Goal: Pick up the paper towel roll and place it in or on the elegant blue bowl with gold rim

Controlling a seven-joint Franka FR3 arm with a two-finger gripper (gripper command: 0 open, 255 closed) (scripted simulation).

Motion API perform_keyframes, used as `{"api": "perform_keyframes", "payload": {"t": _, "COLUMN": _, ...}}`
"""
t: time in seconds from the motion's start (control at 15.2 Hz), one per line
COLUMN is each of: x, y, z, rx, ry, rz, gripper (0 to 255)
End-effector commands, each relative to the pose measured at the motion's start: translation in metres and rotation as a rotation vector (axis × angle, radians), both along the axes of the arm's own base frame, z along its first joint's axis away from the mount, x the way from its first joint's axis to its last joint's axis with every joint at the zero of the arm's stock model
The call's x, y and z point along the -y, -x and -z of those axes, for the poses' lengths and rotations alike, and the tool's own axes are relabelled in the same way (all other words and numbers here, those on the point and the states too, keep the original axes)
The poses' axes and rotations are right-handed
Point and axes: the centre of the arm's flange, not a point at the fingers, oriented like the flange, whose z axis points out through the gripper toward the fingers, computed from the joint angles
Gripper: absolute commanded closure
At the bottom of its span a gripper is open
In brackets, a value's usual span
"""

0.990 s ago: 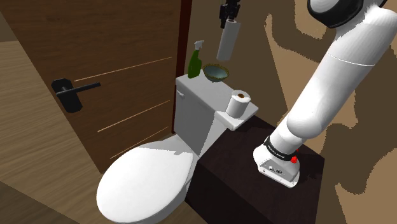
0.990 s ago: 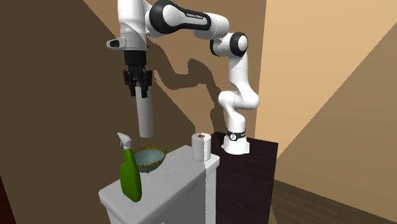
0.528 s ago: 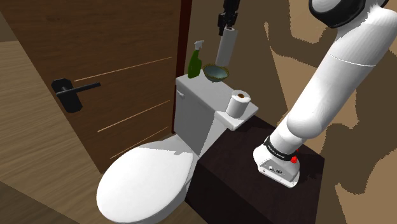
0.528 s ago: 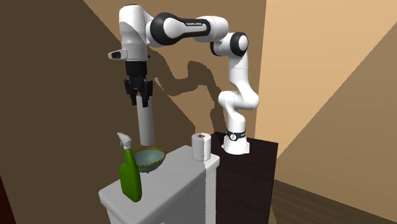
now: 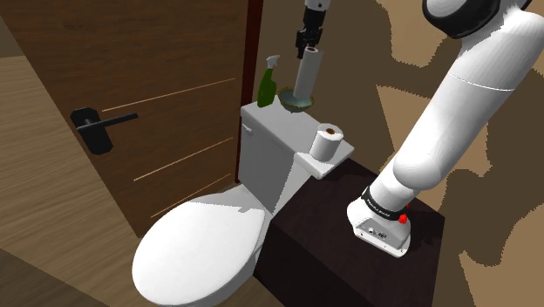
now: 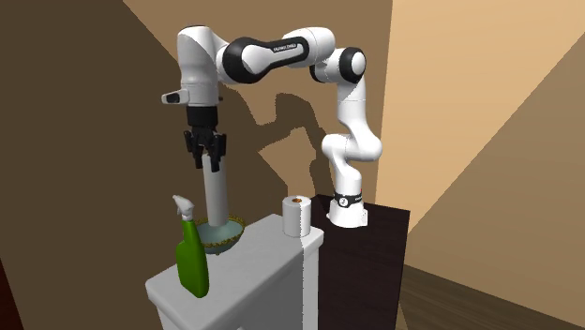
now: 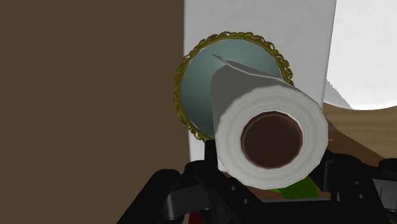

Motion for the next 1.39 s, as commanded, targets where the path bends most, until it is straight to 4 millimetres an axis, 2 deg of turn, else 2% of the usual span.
{"api": "perform_keyframes", "payload": {"t": 0.0, "x": 0.000, "y": 0.000, "z": 0.002, "rx": 0.001, "ry": 0.000, "rz": 0.000, "gripper": 255}}
{"api": "perform_keyframes", "payload": {"t": 0.33, "x": 0.000, "y": 0.000, "z": 0.002, "rx": 0.001, "ry": 0.000, "rz": 0.000, "gripper": 255}}
{"api": "perform_keyframes", "payload": {"t": 0.4, "x": 0.000, "y": 0.000, "z": 0.002, "rx": 0.001, "ry": 0.000, "rz": 0.000, "gripper": 0}}
{"api": "perform_keyframes", "payload": {"t": 0.73, "x": 0.000, "y": 0.000, "z": 0.002, "rx": 0.001, "ry": 0.000, "rz": 0.000, "gripper": 0}}
{"api": "perform_keyframes", "payload": {"t": 0.99, "x": -0.001, "y": -0.001, "z": -0.048, "rx": 0.001, "ry": 0.000, "rz": 0.000, "gripper": 0}}
{"api": "perform_keyframes", "payload": {"t": 1.32, "x": -0.001, "y": -0.001, "z": -0.048, "rx": 0.001, "ry": 0.000, "rz": 0.000, "gripper": 0}}
